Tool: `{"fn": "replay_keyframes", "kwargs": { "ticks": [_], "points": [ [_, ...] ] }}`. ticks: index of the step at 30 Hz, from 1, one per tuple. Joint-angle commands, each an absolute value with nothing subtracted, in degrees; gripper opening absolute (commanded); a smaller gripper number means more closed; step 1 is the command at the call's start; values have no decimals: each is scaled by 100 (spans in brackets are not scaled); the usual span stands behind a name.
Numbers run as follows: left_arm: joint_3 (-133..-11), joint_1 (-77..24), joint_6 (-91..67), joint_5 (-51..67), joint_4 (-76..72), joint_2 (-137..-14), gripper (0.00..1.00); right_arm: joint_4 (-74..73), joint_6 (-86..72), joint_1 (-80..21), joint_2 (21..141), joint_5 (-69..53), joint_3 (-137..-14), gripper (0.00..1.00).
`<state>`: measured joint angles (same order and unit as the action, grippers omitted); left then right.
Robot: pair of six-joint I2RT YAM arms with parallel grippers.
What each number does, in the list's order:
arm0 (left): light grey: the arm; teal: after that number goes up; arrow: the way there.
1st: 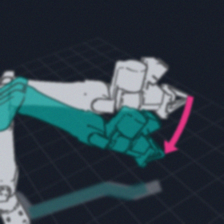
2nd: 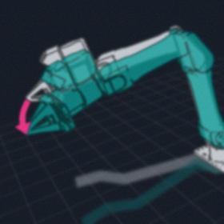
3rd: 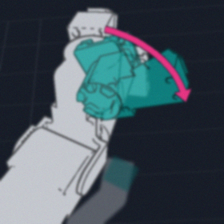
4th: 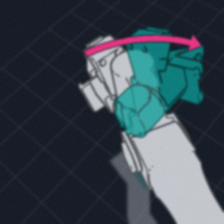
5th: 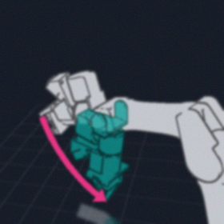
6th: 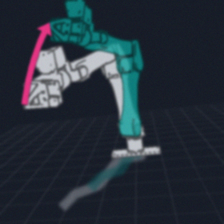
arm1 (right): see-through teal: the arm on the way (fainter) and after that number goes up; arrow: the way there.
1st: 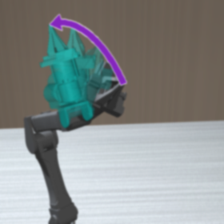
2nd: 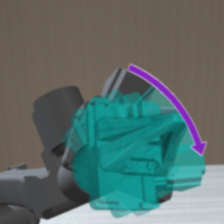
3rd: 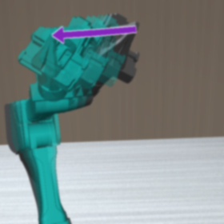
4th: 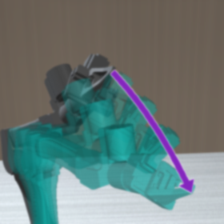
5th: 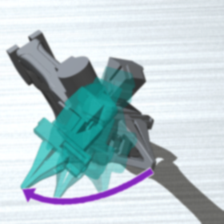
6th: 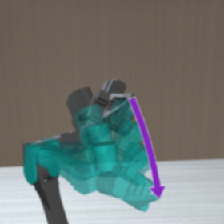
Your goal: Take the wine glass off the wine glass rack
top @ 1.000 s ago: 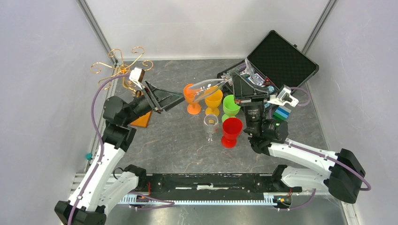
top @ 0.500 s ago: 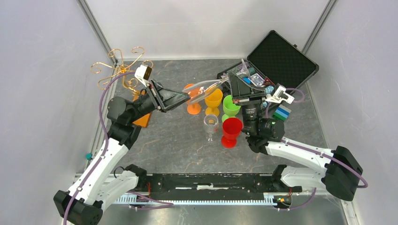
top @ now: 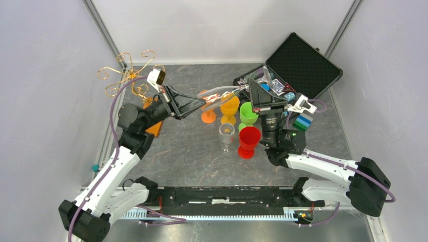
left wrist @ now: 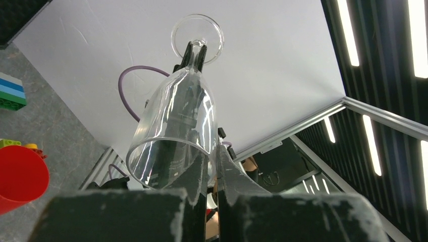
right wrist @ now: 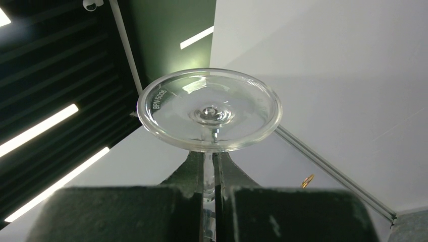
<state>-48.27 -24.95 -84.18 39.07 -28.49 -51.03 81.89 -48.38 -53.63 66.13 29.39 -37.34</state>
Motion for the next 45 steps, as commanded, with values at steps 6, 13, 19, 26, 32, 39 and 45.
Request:
{"fn": "replay_keyframes", "kwargs": {
  "ticks": [6, 13, 19, 26, 32, 39, 45],
  "points": [
    [-4967, -2562, -8060, 3747, -3088, -5014, 2, 8077, -4767, -5368, 6446, 2907, -3577, 4],
    [-5125, -2558, -7562, 3543, -2751, -4896, 2, 8165, -4576, -5370, 6390, 2687, -3625, 31],
    [-5344, -2560, -7001, 3101, -2426, -4826, 2, 8174, -4518, -5375, 6371, 2465, -3639, 48],
    [-5754, -2558, -6344, 2613, -2071, -4733, 2, 7909, -4450, -5370, 6258, 2313, -3657, 62],
    [-6014, -2559, -5990, 2397, -1741, -4726, 2, 7672, -4460, -5372, 6180, 2247, -3622, 68],
    [-6599, -2560, -5000, 2069, -344, -4566, 2, 7098, -4421, -5375, 5859, 2141, -3492, 70],
    [-7844, -2562, -3488, 1945, 2635, -4486, 2, 5552, -3840, -5369, 5216, 2365, -3542, 70]
  ]
}}
